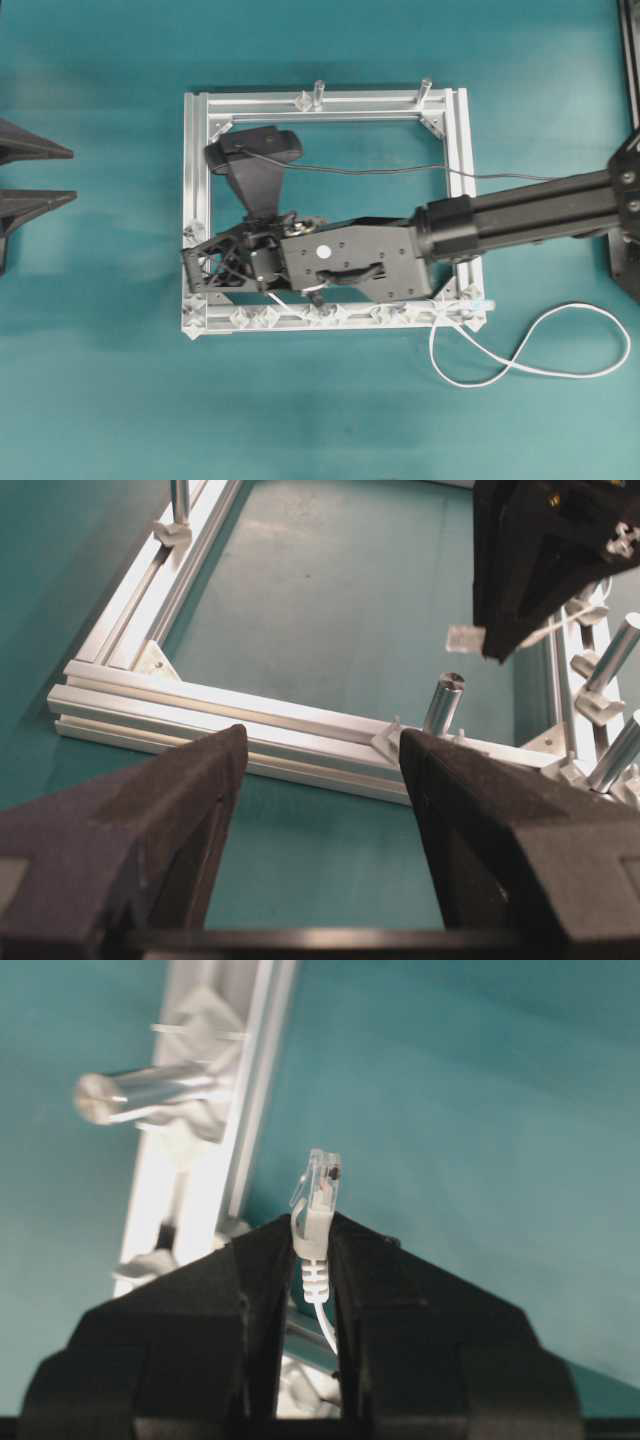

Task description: Move the cable alternately left and right between 8 closely spaced pins so it hooks onto each one.

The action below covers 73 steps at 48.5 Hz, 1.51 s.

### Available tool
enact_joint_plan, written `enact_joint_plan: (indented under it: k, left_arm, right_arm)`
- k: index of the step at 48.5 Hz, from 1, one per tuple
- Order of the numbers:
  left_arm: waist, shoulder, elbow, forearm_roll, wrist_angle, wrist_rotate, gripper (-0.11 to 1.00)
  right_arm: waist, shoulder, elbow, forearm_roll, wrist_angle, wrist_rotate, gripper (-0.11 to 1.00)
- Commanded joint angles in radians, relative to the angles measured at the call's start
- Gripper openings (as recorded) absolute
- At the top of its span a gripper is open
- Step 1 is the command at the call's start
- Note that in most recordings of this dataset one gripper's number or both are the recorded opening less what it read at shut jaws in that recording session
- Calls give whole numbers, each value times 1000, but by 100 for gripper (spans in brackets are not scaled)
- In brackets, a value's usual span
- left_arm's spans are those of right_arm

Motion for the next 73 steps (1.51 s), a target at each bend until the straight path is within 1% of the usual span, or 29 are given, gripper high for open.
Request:
enact_joint_plan:
  k: [1,6,13,24,35,49,58,73]
  left_arm:
    - [2,9,-9,3,-11,-6,65]
    - [3,9,-9,2,-11,-6,65]
    - [3,9,-9,2,-11,-6,65]
    - [3,9,-9,2,-11,-6,65]
    - [3,9,-9,2,-11,-6,65]
    - [3,9,-8,2,-11,-6,65]
    - [3,9,-8,2,-11,-6,65]
    - [3,9,-8,2,-11,-6,65]
  right_arm:
    - [-6,-11,-57,-6,-3,-26,14]
    - [-11,5,-92,-6,5,-49,14]
    - [-15,18,-117,-6,9,-51,14]
    - [-6,18,-118,15,25,-51,14]
    - [18,17,-121,31,25,-44,14]
    - [55,18,-126,66,25,-34,14]
    - [69,17,-127,66,25,-17,14]
    - [84,17,-135,66,25,-18,14]
